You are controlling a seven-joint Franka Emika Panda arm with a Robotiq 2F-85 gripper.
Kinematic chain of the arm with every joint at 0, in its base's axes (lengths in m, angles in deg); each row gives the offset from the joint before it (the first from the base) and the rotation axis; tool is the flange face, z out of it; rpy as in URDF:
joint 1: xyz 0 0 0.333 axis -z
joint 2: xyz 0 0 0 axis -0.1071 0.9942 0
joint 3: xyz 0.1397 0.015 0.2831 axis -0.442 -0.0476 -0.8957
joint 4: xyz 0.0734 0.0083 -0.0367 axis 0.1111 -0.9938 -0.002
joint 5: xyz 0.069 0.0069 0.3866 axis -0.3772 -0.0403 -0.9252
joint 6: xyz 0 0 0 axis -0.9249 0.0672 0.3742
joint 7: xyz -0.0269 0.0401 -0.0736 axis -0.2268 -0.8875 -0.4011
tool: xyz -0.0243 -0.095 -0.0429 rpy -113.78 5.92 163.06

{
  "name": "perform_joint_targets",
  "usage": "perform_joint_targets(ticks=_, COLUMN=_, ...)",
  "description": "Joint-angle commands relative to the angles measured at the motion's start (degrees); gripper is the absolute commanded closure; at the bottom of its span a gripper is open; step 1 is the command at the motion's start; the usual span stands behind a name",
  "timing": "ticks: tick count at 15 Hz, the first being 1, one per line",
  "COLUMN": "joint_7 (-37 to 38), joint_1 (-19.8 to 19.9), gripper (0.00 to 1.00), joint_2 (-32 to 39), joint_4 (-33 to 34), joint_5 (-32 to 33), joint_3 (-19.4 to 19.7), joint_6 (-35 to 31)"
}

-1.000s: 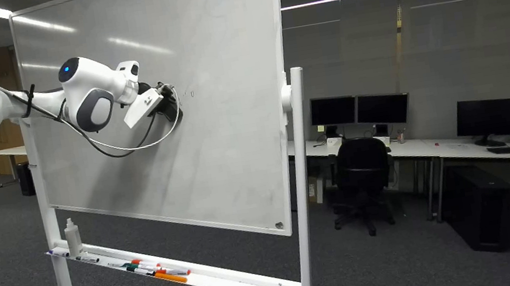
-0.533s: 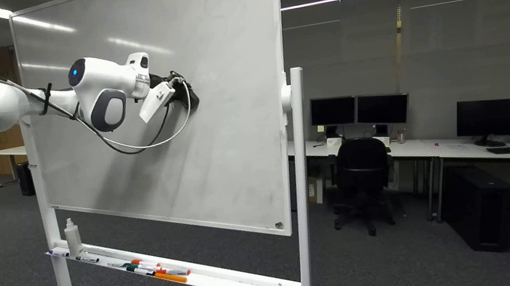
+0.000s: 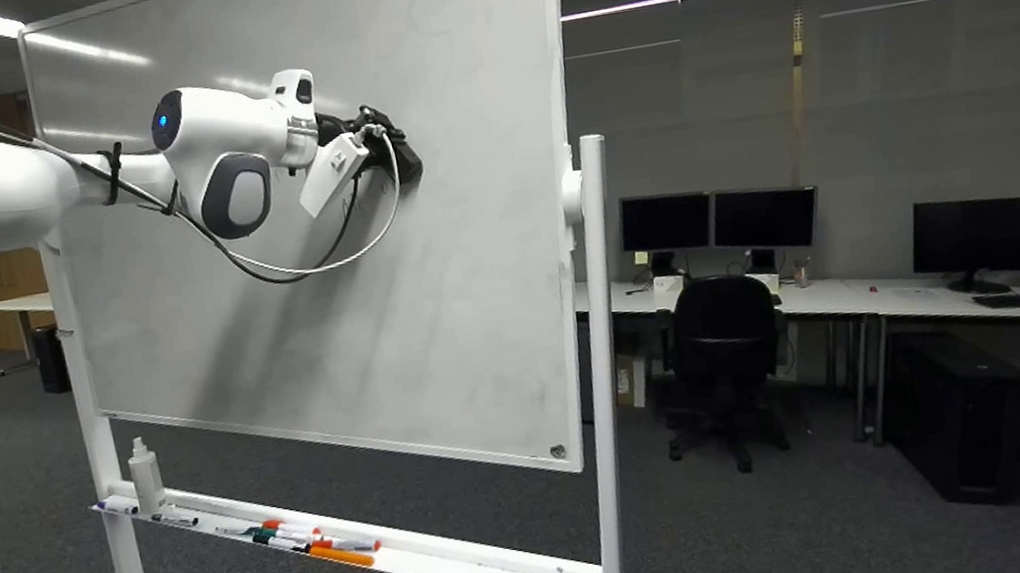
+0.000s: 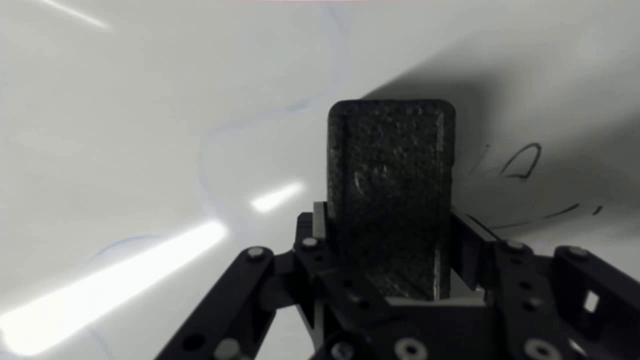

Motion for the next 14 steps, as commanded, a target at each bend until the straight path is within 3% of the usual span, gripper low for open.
perform_joint_targets(ticks=1, joint_7=0.4, joint_1=-2.2, gripper=0.66, joint_2=3.7, joint_4=2.7, joint_5=-1.5, joint_3=0.6, joint_6=-2.6)
perform_joint_targets(ticks=9, joint_7=-0.7, joint_1=-3.7, gripper=0.66, joint_2=-3.9, joint_4=-10.3, joint_5=-0.2, joint_3=-4.6, joint_6=-2.2)
perform_joint_targets(ticks=14, joint_7=-0.5, joint_1=-5.0, gripper=0.66, joint_2=-6.2, joint_4=-14.5, joint_5=-0.3, joint_3=-6.3, joint_6=-1.5)
